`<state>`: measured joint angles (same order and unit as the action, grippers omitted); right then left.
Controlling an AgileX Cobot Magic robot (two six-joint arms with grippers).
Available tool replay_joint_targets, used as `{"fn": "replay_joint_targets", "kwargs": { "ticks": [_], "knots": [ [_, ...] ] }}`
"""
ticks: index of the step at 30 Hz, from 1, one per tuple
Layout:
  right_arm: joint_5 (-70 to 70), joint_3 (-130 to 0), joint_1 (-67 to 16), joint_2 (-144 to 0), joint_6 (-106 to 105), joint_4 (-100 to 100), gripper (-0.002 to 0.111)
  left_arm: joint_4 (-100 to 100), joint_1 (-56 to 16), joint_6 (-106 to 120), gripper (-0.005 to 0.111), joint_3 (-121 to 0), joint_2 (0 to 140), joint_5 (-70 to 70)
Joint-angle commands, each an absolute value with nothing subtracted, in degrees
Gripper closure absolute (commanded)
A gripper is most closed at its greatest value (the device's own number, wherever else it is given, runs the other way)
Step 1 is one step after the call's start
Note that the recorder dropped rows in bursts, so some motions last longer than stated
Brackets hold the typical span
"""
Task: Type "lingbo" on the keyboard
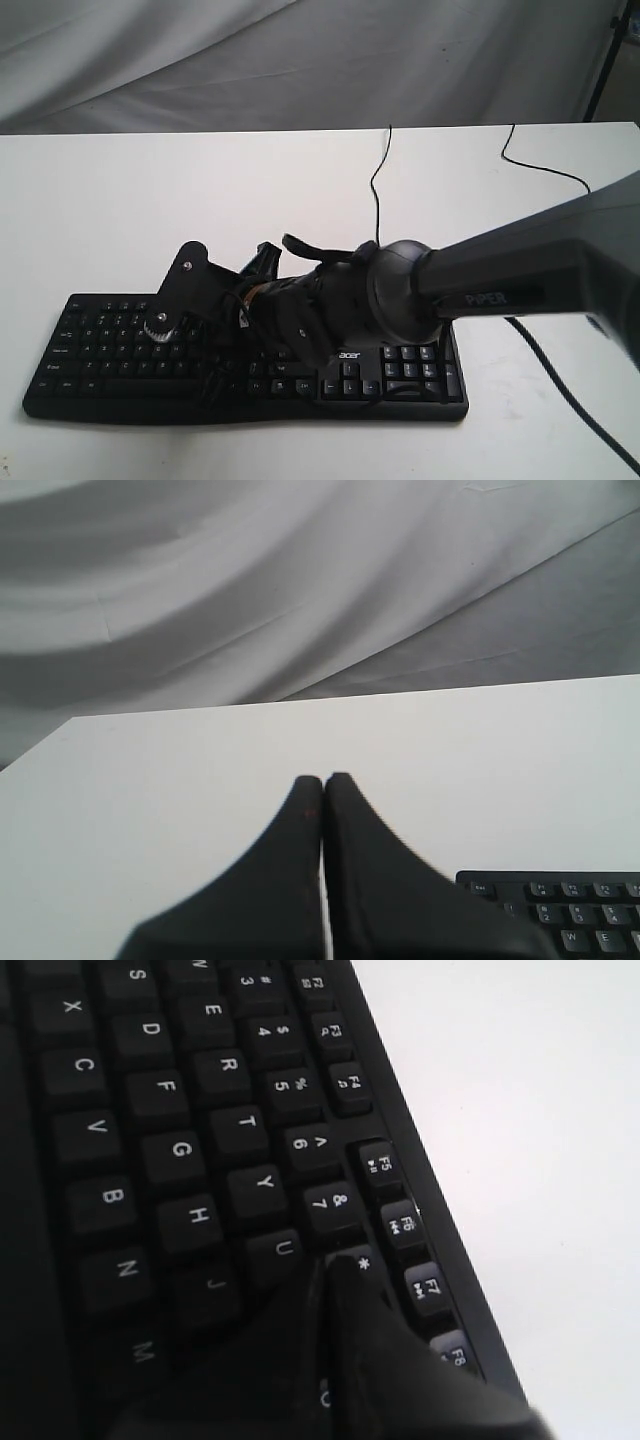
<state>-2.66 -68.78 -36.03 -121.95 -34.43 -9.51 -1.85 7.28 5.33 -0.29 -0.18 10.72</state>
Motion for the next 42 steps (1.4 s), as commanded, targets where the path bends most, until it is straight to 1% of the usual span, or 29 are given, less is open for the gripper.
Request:
{"fn": "replay_joint_targets", "kwargs": {
  "ticks": [1,9,17,42],
  "knots": [
    [-1.35,-68.84,-35.88,-120.13,-34.43,-9.47,0.108,-1.82,7.07,5.18,0.106,0.0,0.0,10.48],
    [1.41,-68.84,-36.78,-116.94,-34.43,-9.47,0.108,-1.82,7.07,5.18,0.106,0.0,0.0,10.48],
    [2.0,-68.73,-40.6,-116.9,-34.31,-9.81,0.108,-1.82,7.07,5.18,0.106,0.0,0.0,10.48],
    [-1.91,-68.73,-41.33,-121.06,-34.31,-11.68,0.108,-1.82,7.07,5.18,0.106,0.0,0.0,10.48]
  ]
}}
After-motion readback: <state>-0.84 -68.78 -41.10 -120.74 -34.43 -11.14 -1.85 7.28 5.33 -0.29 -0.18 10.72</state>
